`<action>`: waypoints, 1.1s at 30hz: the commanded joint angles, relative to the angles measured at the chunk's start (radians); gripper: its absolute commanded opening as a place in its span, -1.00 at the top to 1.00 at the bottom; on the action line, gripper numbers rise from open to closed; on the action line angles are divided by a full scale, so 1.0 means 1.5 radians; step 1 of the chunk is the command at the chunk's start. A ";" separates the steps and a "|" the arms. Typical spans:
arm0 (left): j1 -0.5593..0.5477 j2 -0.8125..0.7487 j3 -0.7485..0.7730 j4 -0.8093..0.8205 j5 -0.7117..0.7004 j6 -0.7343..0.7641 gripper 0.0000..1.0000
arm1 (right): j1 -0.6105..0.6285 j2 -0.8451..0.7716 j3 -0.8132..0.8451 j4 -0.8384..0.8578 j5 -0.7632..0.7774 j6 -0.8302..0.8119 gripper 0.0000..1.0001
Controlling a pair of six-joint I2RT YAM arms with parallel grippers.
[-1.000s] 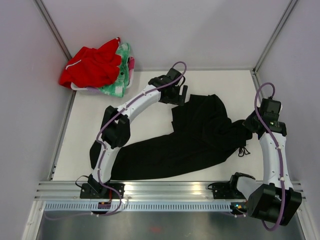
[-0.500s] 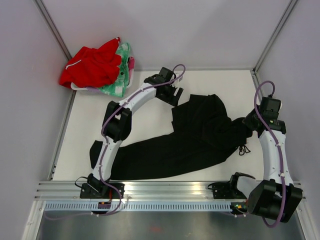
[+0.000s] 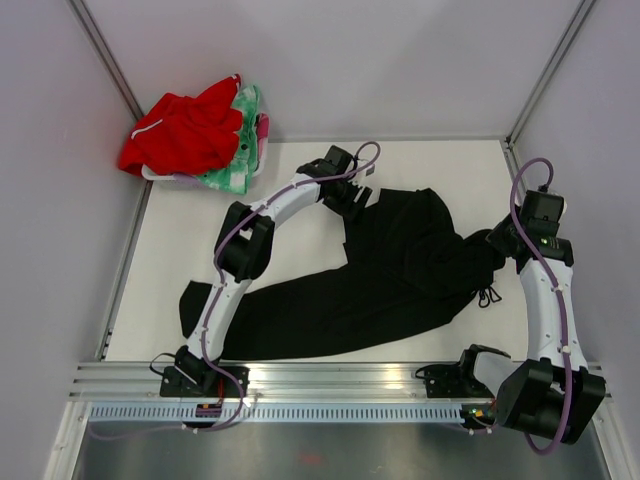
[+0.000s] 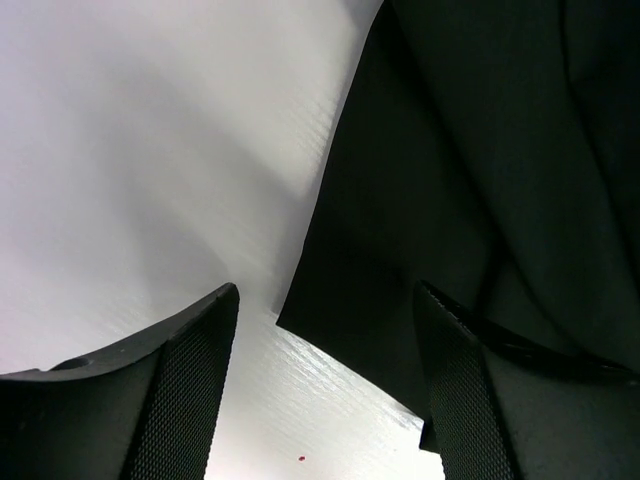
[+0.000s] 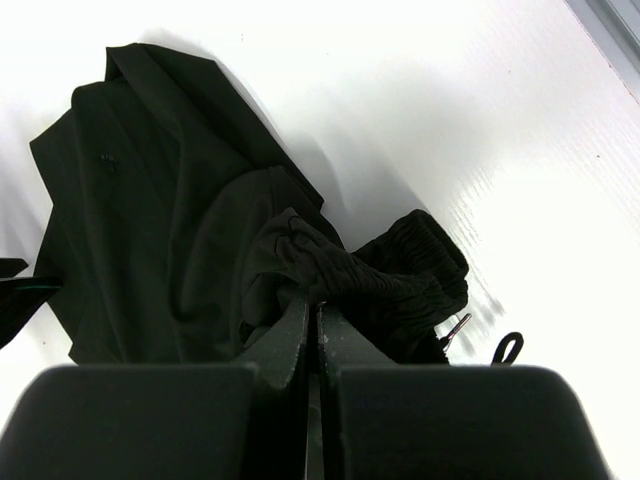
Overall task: Fold and stack the trousers
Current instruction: Flatten the trousers out
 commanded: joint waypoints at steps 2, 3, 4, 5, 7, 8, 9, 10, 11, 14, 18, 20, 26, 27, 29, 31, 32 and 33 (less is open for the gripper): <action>-0.002 0.038 0.004 0.002 0.005 0.043 -0.39 | -0.004 -0.006 0.026 0.020 -0.006 0.009 1.00; -0.002 0.040 0.004 0.003 0.003 0.043 -0.29 | -0.004 -0.007 0.026 0.021 -0.006 0.009 1.00; -0.002 0.042 0.004 0.005 0.001 0.041 -0.16 | -0.004 -0.007 0.027 0.021 -0.004 0.008 1.00; -0.001 0.046 0.003 0.006 0.001 0.039 0.07 | -0.004 -0.007 0.027 0.020 -0.003 0.009 1.00; -0.002 0.046 0.005 0.009 0.002 0.038 0.43 | -0.004 -0.009 0.027 0.024 -0.003 0.009 1.00; -0.002 0.045 0.007 0.010 0.003 0.039 0.61 | -0.004 -0.009 0.027 0.024 0.000 0.011 1.00; -0.002 0.044 0.008 0.012 -0.002 0.038 0.79 | -0.004 -0.010 0.026 0.026 0.000 0.012 1.00; -0.001 0.041 0.009 0.015 -0.008 0.037 0.95 | -0.004 -0.010 0.025 0.030 -0.001 0.012 1.00; -0.001 0.038 0.009 0.017 -0.024 0.034 0.95 | -0.004 -0.010 0.025 0.032 -0.001 0.013 1.00; 0.003 -0.004 0.009 0.032 -0.098 0.012 0.95 | -0.004 -0.009 0.029 0.045 0.002 0.013 1.00; 0.076 -0.131 -0.035 0.070 -0.124 -0.064 0.95 | -0.004 0.006 0.065 0.075 -0.001 0.020 1.00; 0.114 -0.240 -0.068 0.092 -0.111 -0.112 0.95 | -0.004 0.013 0.082 0.085 -0.005 0.024 1.00; 0.223 -0.514 -0.217 0.086 -0.206 -0.132 0.95 | -0.004 0.052 0.146 0.139 -0.077 0.016 1.00; 0.237 -0.541 -0.231 0.071 -0.220 -0.139 0.95 | -0.004 0.069 0.162 0.157 -0.088 0.013 1.00; 0.285 -0.619 -0.277 0.056 -0.260 -0.156 0.95 | -0.004 0.088 0.177 0.180 -0.105 0.009 1.00; 0.323 -0.667 -0.303 0.028 -0.285 -0.167 0.95 | -0.004 0.119 0.209 0.196 -0.128 0.009 1.00; 0.356 -0.712 -0.324 0.014 -0.297 -0.166 0.95 | -0.004 0.130 0.221 0.196 -0.132 0.009 1.00; 0.369 -0.734 -0.333 0.004 -0.313 -0.163 0.95 | -0.004 0.147 0.245 0.190 -0.127 0.010 1.00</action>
